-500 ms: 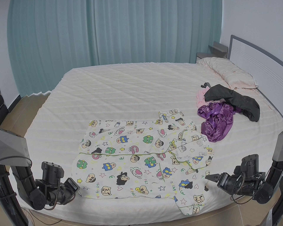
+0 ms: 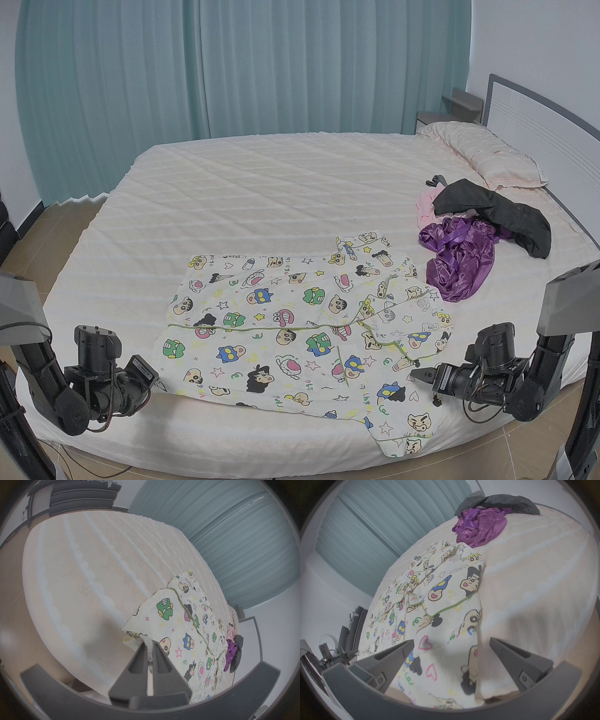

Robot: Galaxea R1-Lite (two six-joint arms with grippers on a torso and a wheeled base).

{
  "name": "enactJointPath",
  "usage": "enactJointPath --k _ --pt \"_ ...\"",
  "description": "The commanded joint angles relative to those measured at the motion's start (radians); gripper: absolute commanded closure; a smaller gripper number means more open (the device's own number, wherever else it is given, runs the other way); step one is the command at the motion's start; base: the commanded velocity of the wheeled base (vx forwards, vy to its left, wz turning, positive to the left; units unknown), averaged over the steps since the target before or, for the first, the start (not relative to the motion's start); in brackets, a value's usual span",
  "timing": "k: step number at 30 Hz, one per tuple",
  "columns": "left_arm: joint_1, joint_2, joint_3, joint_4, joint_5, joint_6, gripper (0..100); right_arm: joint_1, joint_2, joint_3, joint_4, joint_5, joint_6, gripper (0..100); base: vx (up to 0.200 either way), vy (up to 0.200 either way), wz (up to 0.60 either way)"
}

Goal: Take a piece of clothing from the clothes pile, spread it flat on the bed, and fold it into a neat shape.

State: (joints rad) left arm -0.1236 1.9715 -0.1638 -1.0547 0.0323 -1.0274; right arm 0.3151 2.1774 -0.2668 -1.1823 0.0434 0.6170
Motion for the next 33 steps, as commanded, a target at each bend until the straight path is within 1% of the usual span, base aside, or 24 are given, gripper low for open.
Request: enactJointPath --k 1,2,5,9,16,21,28,29,33 --pt "0.027 -0.003 -0.006 -0.001 -0.006 -0.002 100 -0.016 0.099 -0.078 0.013 -0.007 -0.03 0 0.0 0.0 0.0" --pt "0.032 -0.003 -0.008 -0.001 -0.008 -0.002 100 -0.019 0.111 -0.092 0.013 -0.01 -0.036 100 0.0 0.0 0.0" --pt "0.033 -0.002 -0.008 -0.001 -0.009 -0.002 100 -0.033 0.127 -0.112 0.004 -0.028 -0.065 100 0.0 0.0 0.0" --pt "0.033 -0.002 -0.014 -0.002 -0.008 -0.002 100 -0.053 0.116 -0.163 0.001 -0.053 -0.071 100 0.0 0.0 0.0" --pt "0.033 0.015 -0.016 -0.004 -0.009 -0.002 100 -0.073 0.091 -0.244 0.0 -0.053 -0.074 100 0.0 0.0 0.0" --pt "0.033 0.056 -0.016 -0.047 -0.009 -0.002 100 -0.074 0.099 -0.322 0.01 -0.042 -0.079 100 0.0 0.0 0.0" --pt "0.033 0.087 -0.017 -0.079 -0.009 -0.002 100 -0.077 0.124 -0.373 0.015 -0.036 -0.08 100 0.0 0.0 0.0" --pt "0.033 0.095 -0.019 -0.084 -0.011 -0.002 100 -0.077 0.139 -0.377 0.021 -0.031 -0.08 0 0.0 0.0 0.0" --pt "0.033 0.102 -0.019 -0.091 -0.012 -0.002 100 -0.077 0.145 -0.361 0.013 -0.031 -0.08 0 0.0 0.0 0.0"
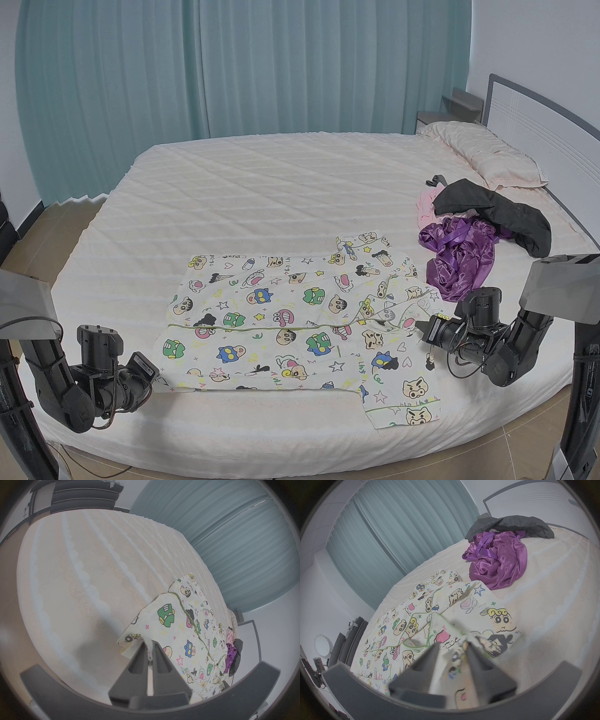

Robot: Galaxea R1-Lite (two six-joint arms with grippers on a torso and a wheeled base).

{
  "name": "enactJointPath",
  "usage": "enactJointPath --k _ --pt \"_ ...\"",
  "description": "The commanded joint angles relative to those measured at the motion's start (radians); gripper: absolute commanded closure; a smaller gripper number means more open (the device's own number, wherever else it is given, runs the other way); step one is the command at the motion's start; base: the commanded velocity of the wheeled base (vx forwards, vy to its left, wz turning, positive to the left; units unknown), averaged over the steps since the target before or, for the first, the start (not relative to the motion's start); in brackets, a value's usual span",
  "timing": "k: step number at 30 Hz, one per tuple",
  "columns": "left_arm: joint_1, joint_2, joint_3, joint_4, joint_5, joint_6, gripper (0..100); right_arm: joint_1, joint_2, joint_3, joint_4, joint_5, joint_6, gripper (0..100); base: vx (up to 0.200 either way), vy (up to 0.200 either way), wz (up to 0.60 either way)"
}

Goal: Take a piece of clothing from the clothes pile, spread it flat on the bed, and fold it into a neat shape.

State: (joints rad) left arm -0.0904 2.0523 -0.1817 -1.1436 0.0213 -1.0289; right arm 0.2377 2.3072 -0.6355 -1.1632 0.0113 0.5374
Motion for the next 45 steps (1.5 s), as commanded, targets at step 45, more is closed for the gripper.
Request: enactJointPath --k 45 --pt "-0.003 0.02 0.011 -0.004 -0.014 0.0 100 0.104 -0.002 0.556 -0.274 0.203 -0.073 0 0.0 0.0 0.0"
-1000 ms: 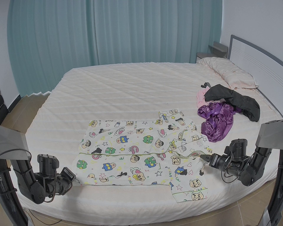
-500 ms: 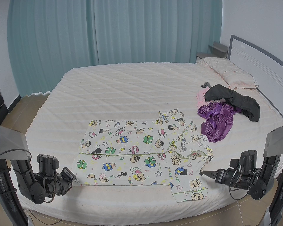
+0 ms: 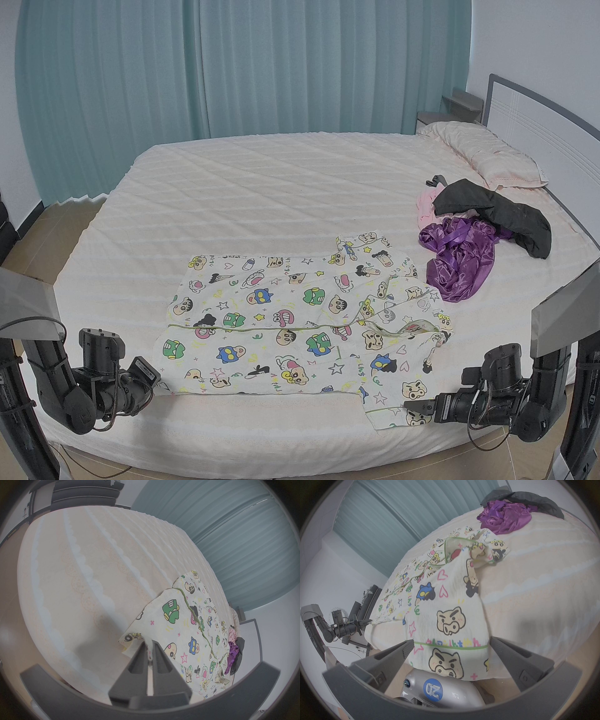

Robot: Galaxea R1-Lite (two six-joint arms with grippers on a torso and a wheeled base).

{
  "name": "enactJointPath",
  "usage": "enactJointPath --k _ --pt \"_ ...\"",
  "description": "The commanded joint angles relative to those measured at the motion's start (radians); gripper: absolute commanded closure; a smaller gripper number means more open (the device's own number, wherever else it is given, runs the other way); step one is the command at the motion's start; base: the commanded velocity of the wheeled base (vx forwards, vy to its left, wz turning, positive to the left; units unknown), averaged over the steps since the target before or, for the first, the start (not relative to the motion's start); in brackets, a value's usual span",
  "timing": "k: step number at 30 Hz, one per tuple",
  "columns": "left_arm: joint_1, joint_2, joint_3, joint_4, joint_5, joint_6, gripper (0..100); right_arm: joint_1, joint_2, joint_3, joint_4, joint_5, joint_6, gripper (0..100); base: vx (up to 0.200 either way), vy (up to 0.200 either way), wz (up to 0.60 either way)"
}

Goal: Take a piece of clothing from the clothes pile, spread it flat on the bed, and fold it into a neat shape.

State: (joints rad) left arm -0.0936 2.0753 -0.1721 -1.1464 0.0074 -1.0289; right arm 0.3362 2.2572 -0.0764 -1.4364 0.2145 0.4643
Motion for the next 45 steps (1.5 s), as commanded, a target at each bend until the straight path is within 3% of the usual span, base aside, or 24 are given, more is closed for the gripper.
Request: enactJointPath --k 1,5,6,20,27,34,45 --pt "0.0 -0.003 0.003 -0.001 0.0 0.0 100 0.006 0.05 -0.002 -0.002 -0.001 0.001 0 0.0 0.0 0.0" --pt "0.0 -0.003 0.005 -0.001 0.0 0.0 100 0.006 0.053 0.009 -0.033 -0.001 0.001 0 0.0 0.0 0.0" --pt "0.0 -0.003 0.005 -0.001 0.0 0.0 100 0.006 0.051 0.009 -0.036 -0.001 0.001 100 0.0 0.0 0.0" --pt "-0.021 -0.05 0.048 -0.006 0.011 0.009 100 -0.034 0.027 0.076 -0.084 -0.007 0.016 100 0.0 0.0 0.0" --pt "-0.031 -0.093 0.085 -0.007 0.011 0.02 100 -0.022 -0.125 0.076 0.106 -0.007 0.013 100 0.0 0.0 0.0" --pt "-0.063 -0.116 0.151 -0.007 0.016 0.13 100 -0.022 -0.254 0.076 0.335 -0.01 0.007 100 0.0 0.0 0.0" --pt "-0.09 -0.109 0.172 0.022 0.043 0.164 100 -0.022 -0.311 0.076 0.467 -0.063 0.004 100 0.0 0.0 0.0"
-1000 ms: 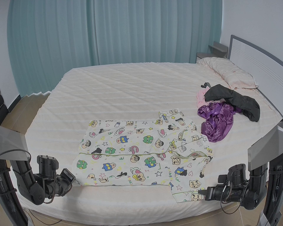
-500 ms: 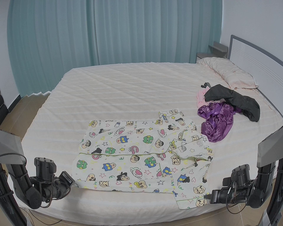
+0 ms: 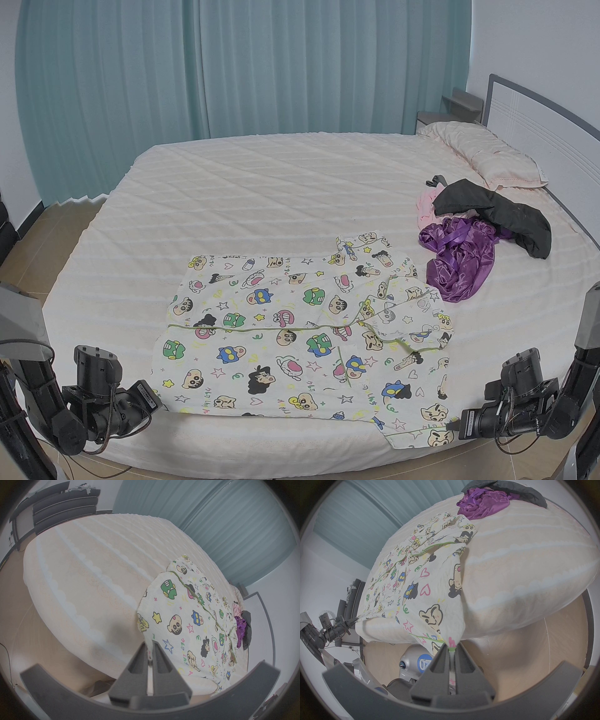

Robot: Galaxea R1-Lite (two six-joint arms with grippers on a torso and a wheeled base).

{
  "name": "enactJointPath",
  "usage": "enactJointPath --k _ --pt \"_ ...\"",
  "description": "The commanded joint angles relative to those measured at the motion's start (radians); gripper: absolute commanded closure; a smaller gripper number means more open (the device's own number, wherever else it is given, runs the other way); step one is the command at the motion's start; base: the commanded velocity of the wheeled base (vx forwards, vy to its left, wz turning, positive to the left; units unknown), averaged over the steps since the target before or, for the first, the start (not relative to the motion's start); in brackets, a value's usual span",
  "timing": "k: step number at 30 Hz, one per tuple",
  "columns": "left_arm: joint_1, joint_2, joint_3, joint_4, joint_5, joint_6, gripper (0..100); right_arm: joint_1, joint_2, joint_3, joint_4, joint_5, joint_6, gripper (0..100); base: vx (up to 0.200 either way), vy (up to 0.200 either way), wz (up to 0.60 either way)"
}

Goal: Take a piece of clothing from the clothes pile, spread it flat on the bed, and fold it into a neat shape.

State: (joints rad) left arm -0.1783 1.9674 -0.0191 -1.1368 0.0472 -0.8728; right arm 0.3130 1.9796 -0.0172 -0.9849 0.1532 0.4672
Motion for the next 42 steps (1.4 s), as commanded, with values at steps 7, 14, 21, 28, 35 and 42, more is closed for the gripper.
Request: enactJointPath --k 7,14,21,28,35,42 --pt "-0.023 -0.01 0.019 0.083 0.003 0.018 100 0.001 -0.084 0.017 0.097 -0.003 -0.01 100 0.0 0.0 0.0" --pt "-0.067 -0.028 0.019 0.155 0.003 0.02 100 0.0 -0.15 0.017 0.201 -0.003 -0.013 100 0.0 0.0 0.0" --pt "-0.093 -0.127 0.019 0.279 -0.001 0.032 100 -0.006 -0.166 0.017 0.267 -0.003 -0.013 100 0.0 0.0 0.0" --pt "-0.122 -0.177 0.019 0.388 0.0 0.04 100 -0.006 -0.203 0.017 0.341 -0.038 -0.048 100 0.0 0.0 0.0" --pt "-0.15 -0.213 0.019 0.473 0.0 0.04 100 -0.002 -0.268 0.017 0.433 -0.043 -0.056 100 0.0 0.0 0.0" --pt "-0.187 -0.248 0.019 0.554 0.003 0.04 100 0.0 -0.352 0.017 0.546 -0.04 -0.084 100 0.0 0.0 0.0"
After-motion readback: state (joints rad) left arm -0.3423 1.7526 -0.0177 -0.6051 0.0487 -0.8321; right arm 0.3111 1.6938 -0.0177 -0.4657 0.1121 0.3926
